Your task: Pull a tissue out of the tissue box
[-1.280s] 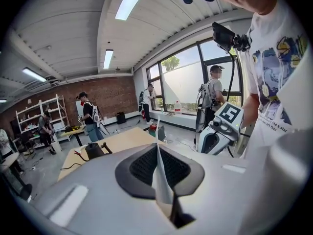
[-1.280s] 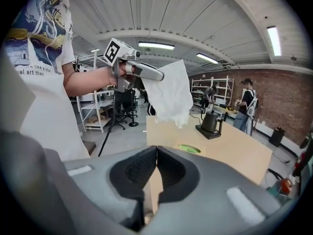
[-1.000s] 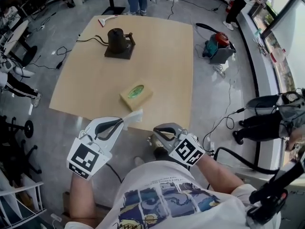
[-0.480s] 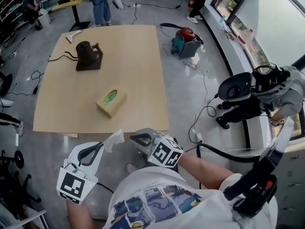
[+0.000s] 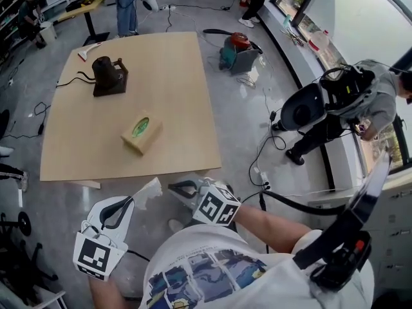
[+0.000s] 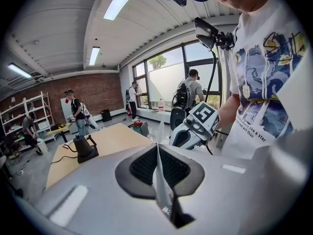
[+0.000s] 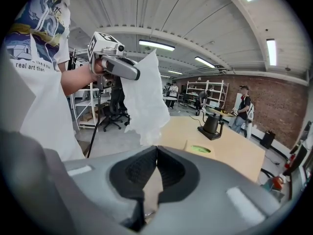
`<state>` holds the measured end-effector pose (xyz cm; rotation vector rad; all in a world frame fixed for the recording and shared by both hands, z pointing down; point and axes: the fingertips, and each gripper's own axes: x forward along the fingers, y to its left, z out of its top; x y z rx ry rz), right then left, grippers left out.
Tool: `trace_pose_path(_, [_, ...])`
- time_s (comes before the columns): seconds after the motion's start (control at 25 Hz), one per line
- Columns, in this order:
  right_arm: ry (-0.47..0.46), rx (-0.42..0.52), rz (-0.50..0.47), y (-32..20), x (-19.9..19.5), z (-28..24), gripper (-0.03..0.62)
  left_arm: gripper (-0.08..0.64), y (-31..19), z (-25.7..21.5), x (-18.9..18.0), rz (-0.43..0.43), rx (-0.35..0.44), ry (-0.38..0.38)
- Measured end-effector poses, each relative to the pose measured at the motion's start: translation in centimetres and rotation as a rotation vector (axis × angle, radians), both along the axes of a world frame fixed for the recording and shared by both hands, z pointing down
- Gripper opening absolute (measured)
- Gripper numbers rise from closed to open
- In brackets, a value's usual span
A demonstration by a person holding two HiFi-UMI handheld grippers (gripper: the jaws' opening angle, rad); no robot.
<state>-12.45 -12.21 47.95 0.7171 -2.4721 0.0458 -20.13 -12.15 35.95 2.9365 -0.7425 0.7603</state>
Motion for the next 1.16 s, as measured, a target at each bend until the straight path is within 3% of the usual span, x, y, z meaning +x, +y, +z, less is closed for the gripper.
trace_pose_path(0.64, [0.025,0.019,-0.020,0.6,0.0,0.2,0.003,0.008,0.3,-0.2,-0.2,-0.007,0.023,-0.002])
trace_pose_path(1.16, [0.023,0.038,-0.007,-2.2,1.7,0.3,0.003,0.008,-2.5,-0.5,1.5,0.005,0.043,0.001])
